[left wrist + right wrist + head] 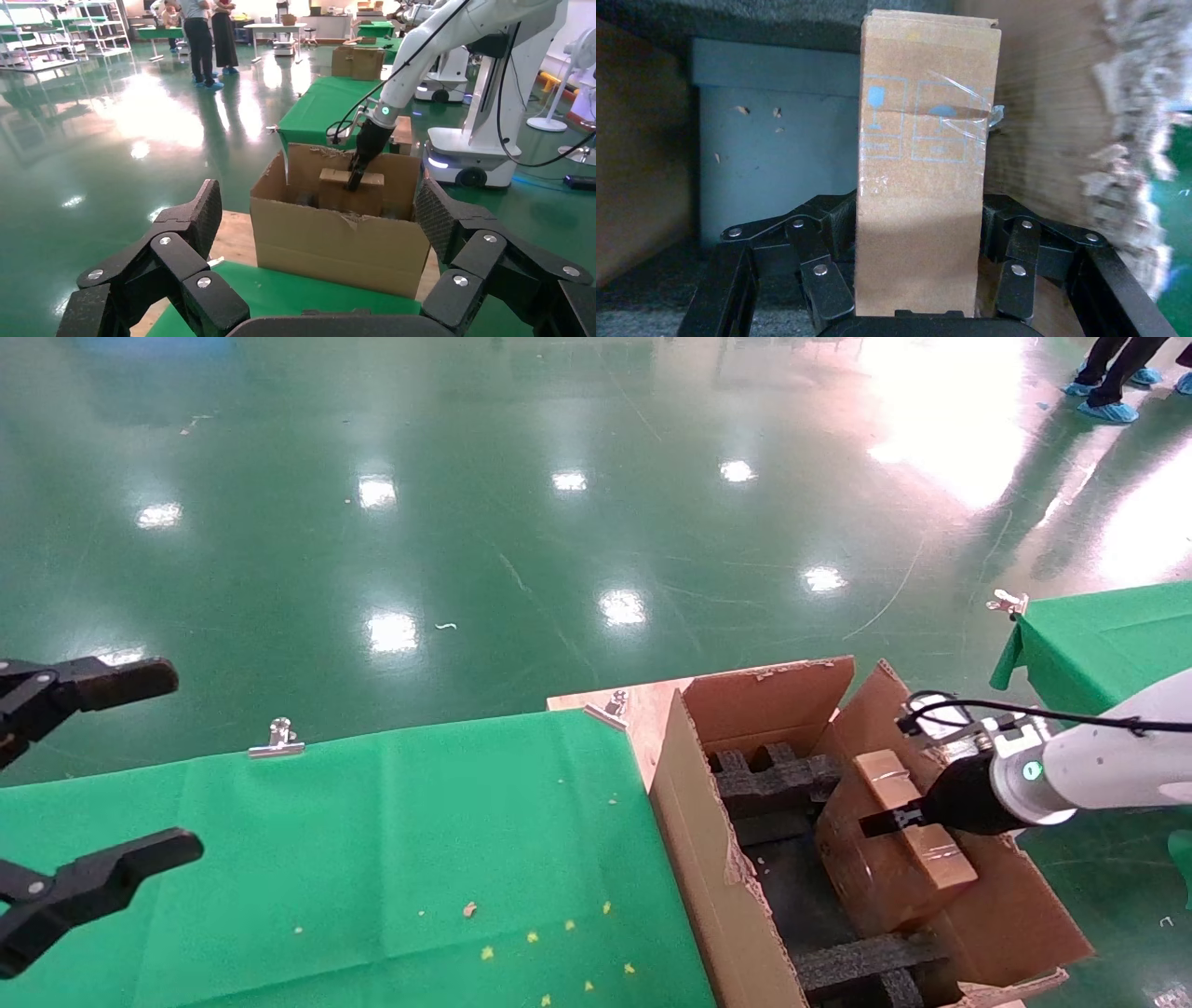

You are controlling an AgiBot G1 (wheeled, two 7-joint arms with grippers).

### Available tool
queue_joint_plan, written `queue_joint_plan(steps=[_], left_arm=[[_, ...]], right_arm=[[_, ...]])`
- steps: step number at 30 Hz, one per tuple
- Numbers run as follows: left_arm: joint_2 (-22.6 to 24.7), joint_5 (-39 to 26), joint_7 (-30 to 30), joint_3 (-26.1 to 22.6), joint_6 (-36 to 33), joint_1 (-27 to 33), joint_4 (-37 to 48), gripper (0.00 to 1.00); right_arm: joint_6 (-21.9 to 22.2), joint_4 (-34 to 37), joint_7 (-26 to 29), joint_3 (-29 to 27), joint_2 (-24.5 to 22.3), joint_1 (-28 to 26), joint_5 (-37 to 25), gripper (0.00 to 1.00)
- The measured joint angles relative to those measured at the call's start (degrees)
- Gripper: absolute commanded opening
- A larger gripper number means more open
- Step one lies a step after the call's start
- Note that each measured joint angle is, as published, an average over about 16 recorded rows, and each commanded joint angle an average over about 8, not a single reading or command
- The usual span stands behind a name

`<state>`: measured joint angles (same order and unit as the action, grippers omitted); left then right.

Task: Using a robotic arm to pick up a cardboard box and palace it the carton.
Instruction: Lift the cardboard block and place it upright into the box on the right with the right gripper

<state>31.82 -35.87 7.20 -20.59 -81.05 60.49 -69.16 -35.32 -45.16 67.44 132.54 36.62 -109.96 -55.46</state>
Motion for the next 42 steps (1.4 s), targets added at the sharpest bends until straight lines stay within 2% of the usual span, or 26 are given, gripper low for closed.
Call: queue_joint_plan(steps=[11,12,13,19,21,42], left_arm=[[0.00,0.00,0.00,0.00,0.00,0.00,0.00,1.00],[0.00,0.00,0.00,0.00,0.00,0.00,0.00,1.00],[0.00,0.00,0.00,0.00,0.00,0.00,0.00,1.00],[0.00,0.00,0.00,0.00,0.01,-0.01,0.01,1.00],[0.00,0.00,0.00,0.00,0.01,-0.01,0.01,1.00],[-0.01,0.00,0.00,0.00,0.01,-0.01,0.02,1.00]], right_arm=[[-0.22,5.03,-4.48,-2.07,2.50,5.89,3.16,0.00],[-0.32,5.44,-4.85,-2.25,2.67,6.28,3.42,0.02],[-0.42,5.82,-5.20,-2.42,2.84,6.65,3.66,0.08],[-0.95,7.41,-6.59,-3.18,3.45,8.05,4.73,0.82],[-1.07,7.67,-6.83,-3.32,3.55,8.26,4.93,0.99],[-1.20,7.12,-7.12,-3.32,3.11,7.04,4.48,1.00]])
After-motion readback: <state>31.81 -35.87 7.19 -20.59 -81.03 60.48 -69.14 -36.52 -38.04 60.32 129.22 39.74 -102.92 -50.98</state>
